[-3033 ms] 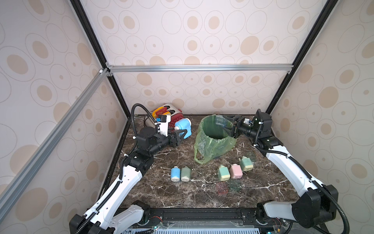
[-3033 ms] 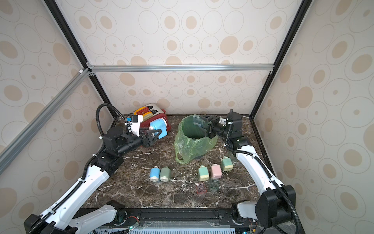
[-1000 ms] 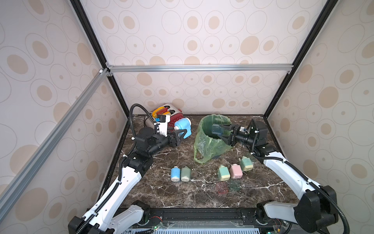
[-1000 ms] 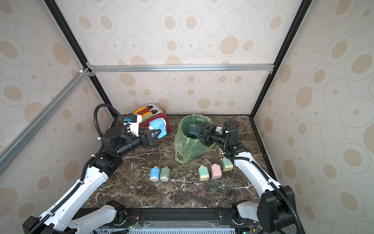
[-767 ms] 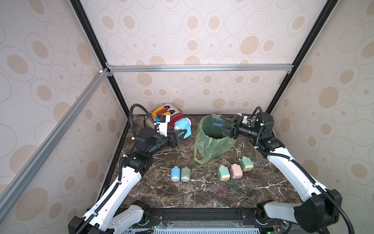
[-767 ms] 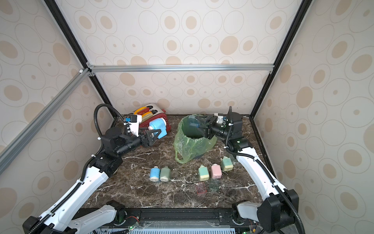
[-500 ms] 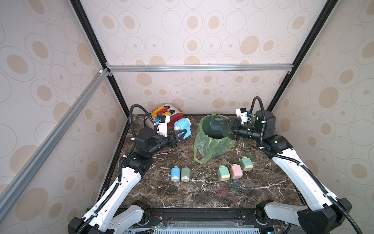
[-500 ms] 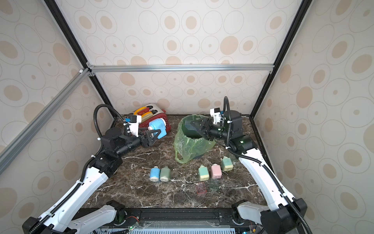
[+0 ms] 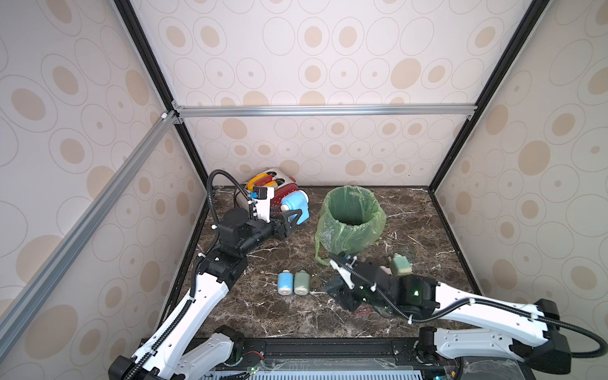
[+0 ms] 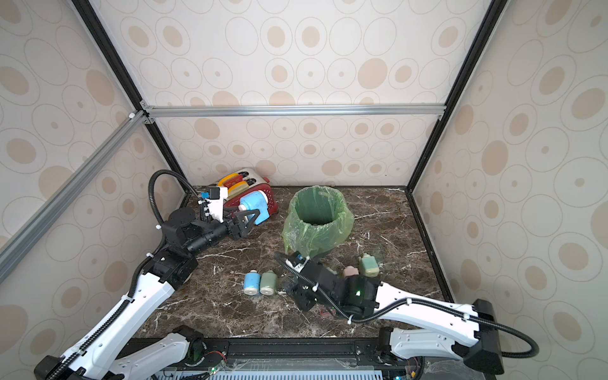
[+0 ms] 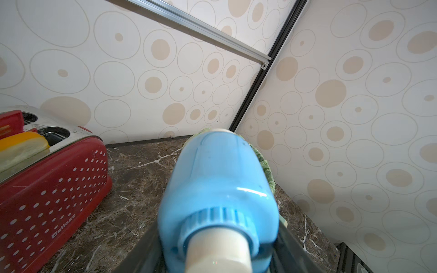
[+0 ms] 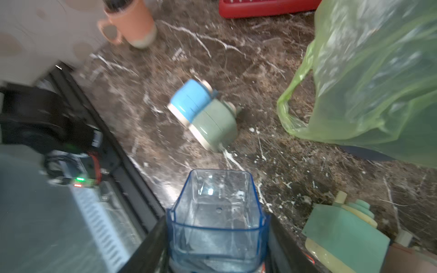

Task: Take out the pencil sharpener tray and clean the shavings
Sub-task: Place the container at the center of the board.

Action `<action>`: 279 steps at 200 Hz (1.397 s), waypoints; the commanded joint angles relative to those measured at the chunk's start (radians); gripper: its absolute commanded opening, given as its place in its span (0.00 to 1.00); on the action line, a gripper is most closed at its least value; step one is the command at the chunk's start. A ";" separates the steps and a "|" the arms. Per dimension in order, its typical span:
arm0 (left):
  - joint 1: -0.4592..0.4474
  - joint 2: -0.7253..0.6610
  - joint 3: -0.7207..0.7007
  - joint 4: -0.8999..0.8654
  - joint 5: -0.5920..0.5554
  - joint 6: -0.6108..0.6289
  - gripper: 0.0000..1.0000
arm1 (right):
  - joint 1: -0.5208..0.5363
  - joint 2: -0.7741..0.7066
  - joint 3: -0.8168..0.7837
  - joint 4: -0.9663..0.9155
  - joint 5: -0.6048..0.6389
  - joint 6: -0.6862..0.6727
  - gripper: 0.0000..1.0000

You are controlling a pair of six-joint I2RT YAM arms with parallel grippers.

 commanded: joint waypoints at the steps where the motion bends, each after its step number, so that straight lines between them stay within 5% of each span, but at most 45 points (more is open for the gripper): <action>1: 0.004 -0.012 0.007 0.060 0.002 0.014 0.00 | 0.064 0.038 -0.092 0.153 0.252 -0.027 0.00; 119: 0.004 0.005 0.011 0.069 0.027 0.011 0.00 | 0.101 0.196 -0.276 0.242 0.191 0.216 0.00; 168: 0.005 0.010 0.014 0.067 0.034 0.010 0.00 | 0.132 0.232 -0.274 0.209 0.169 0.241 0.33; 279: 0.005 0.007 0.016 0.069 0.052 0.008 0.00 | 0.149 0.217 -0.279 0.178 0.117 0.235 0.77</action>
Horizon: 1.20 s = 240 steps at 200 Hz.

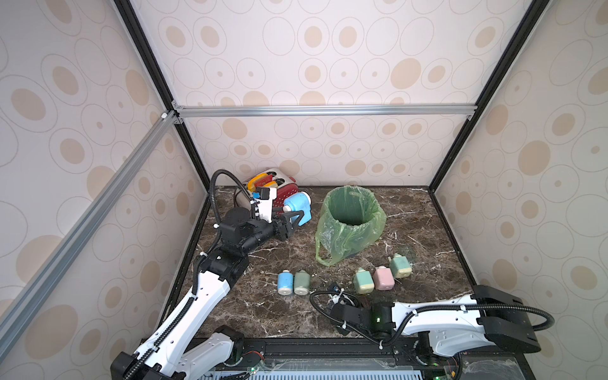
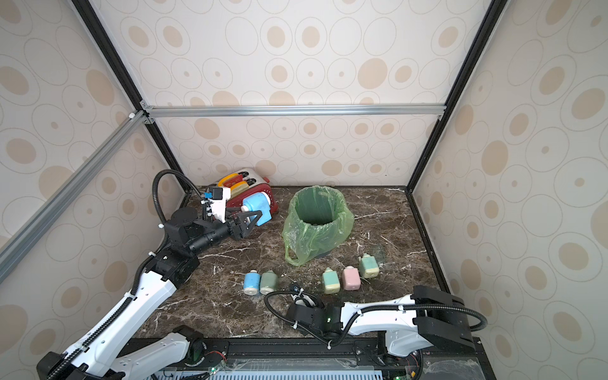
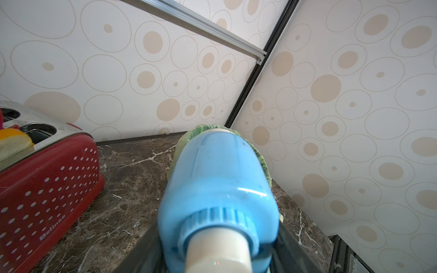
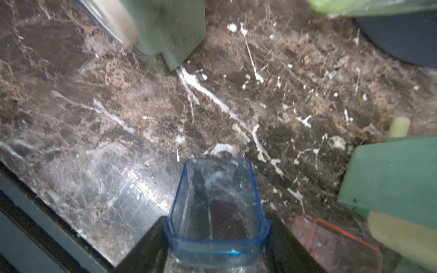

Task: Take out the pencil sharpener tray and clean the shavings
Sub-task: Place the container at the center of the board, then place the pencil sharpener at the center of the board.

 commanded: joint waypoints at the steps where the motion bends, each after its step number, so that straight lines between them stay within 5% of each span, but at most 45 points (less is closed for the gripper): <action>1: 0.005 -0.010 0.020 0.059 0.016 0.008 0.00 | 0.011 -0.025 -0.026 -0.043 -0.028 0.015 0.79; 54: 0.005 -0.006 0.018 0.089 0.073 0.002 0.00 | 0.011 -0.230 -0.003 -0.138 0.007 -0.063 0.85; 103: -0.034 0.056 -0.008 0.475 0.521 -0.180 0.00 | -0.081 -0.532 0.158 -0.234 -0.069 -0.231 0.96; 147: -0.204 0.119 0.093 0.216 0.736 0.031 0.00 | -0.253 -0.747 0.320 -0.238 -0.324 -0.303 0.99; 240: -0.296 0.166 0.164 -0.020 0.897 0.215 0.00 | -0.274 -0.580 0.585 -0.366 -0.495 -0.321 0.99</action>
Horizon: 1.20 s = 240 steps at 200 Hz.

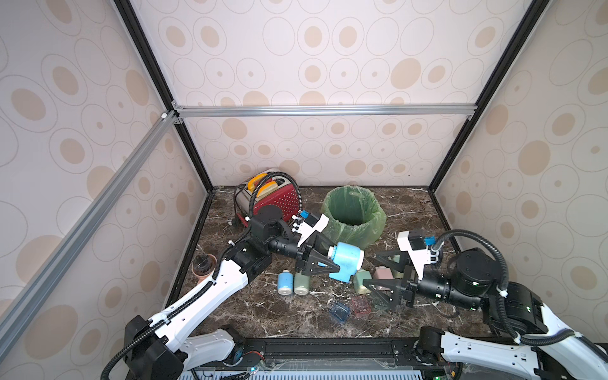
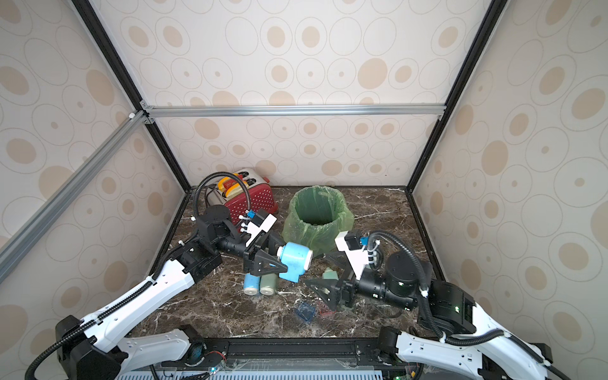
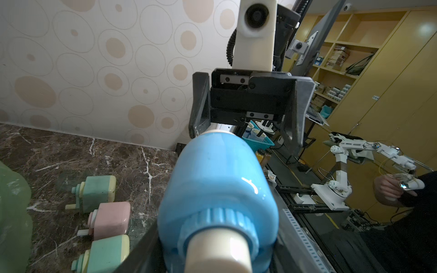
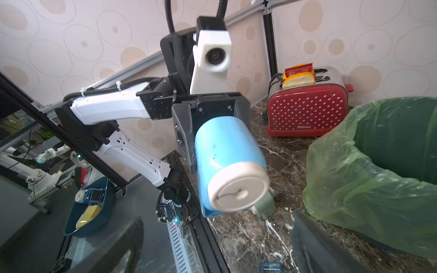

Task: Take out the pencil sharpener tray and clean the shavings
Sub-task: Place the pencil sharpener at the center of the board.

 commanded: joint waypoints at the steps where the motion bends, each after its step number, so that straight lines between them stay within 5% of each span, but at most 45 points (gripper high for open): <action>1: -0.022 0.002 0.059 -0.057 0.064 0.086 0.00 | -0.010 0.038 0.026 -0.053 -0.048 -0.035 0.99; 34: -0.037 -0.001 0.076 -0.130 0.073 0.143 0.00 | -0.052 0.081 0.033 -0.034 -0.096 -0.046 0.99; 68: -0.041 0.001 0.079 -0.150 0.075 0.161 0.00 | -0.144 0.112 -0.013 0.097 -0.297 0.007 0.97; 103: -0.040 0.004 0.092 -0.195 0.069 0.196 0.00 | -0.233 0.136 -0.050 0.198 -0.463 0.085 0.75; 152: -0.040 0.008 0.107 -0.246 0.035 0.237 0.00 | -0.267 0.137 -0.063 0.213 -0.538 0.125 0.49; 168: -0.040 0.005 0.107 -0.251 0.021 0.241 0.00 | -0.268 0.137 -0.069 0.208 -0.562 0.122 0.50; 200: -0.040 0.004 0.110 -0.251 0.014 0.241 0.00 | -0.268 0.141 -0.082 0.195 -0.575 0.102 0.74; 231: -0.040 0.000 0.108 -0.256 0.005 0.243 0.00 | -0.268 0.157 -0.085 0.189 -0.582 0.086 0.76; 240: -0.038 -0.001 0.107 -0.256 0.004 0.244 0.00 | -0.268 0.159 -0.086 0.182 -0.575 0.082 0.70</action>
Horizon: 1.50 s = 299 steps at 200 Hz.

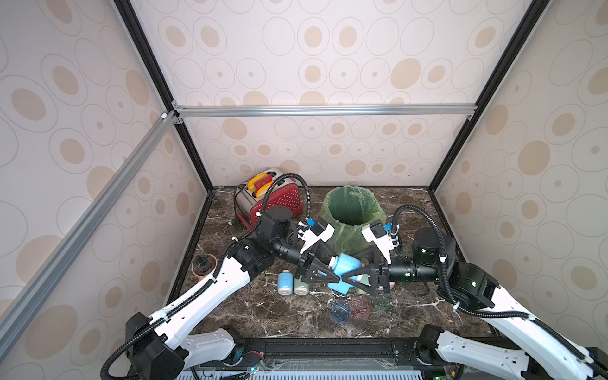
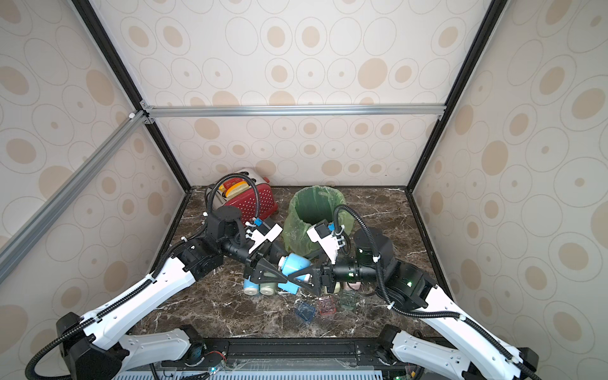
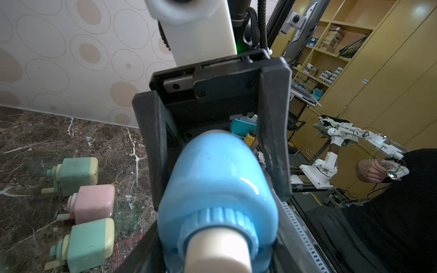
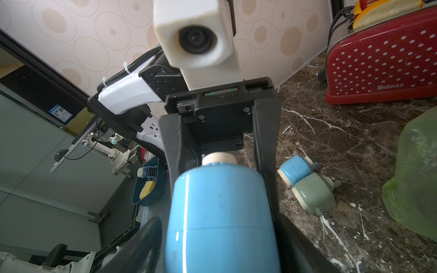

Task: Take out the pencil sharpener tray and clean the shavings
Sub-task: Place the pencil sharpener at the center of the board.

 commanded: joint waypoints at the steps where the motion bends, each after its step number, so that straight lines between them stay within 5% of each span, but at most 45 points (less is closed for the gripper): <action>1: -0.007 -0.017 0.049 0.019 -0.006 0.045 0.00 | -0.001 0.006 -0.011 0.007 -0.030 -0.019 0.69; 37: -0.005 -0.018 0.047 0.010 -0.047 0.050 0.01 | -0.001 -0.017 -0.010 -0.028 0.017 -0.035 0.49; 79: 0.038 -0.041 0.009 0.128 -0.189 -0.060 0.81 | -0.001 -0.045 -0.051 -0.080 0.153 -0.059 0.39; 98: 0.090 -0.069 -0.015 0.181 -0.342 -0.147 0.98 | -0.001 -0.052 -0.114 -0.058 0.216 -0.065 0.38; 132: 0.191 -0.071 0.041 0.043 -0.747 -0.237 0.99 | 0.013 -0.018 -0.284 0.100 0.330 -0.036 0.33; 165: 0.269 -0.060 0.124 -0.162 -0.999 -0.295 0.99 | 0.172 0.091 -0.362 0.192 0.673 -0.055 0.33; 222: 0.452 -0.153 0.034 -0.166 -0.978 -0.385 0.99 | 0.334 0.385 -0.340 0.226 1.092 0.047 0.32; 299: 0.491 -0.132 -0.006 -0.096 -0.905 -0.403 0.99 | 0.341 0.418 -0.451 0.297 1.199 0.149 0.45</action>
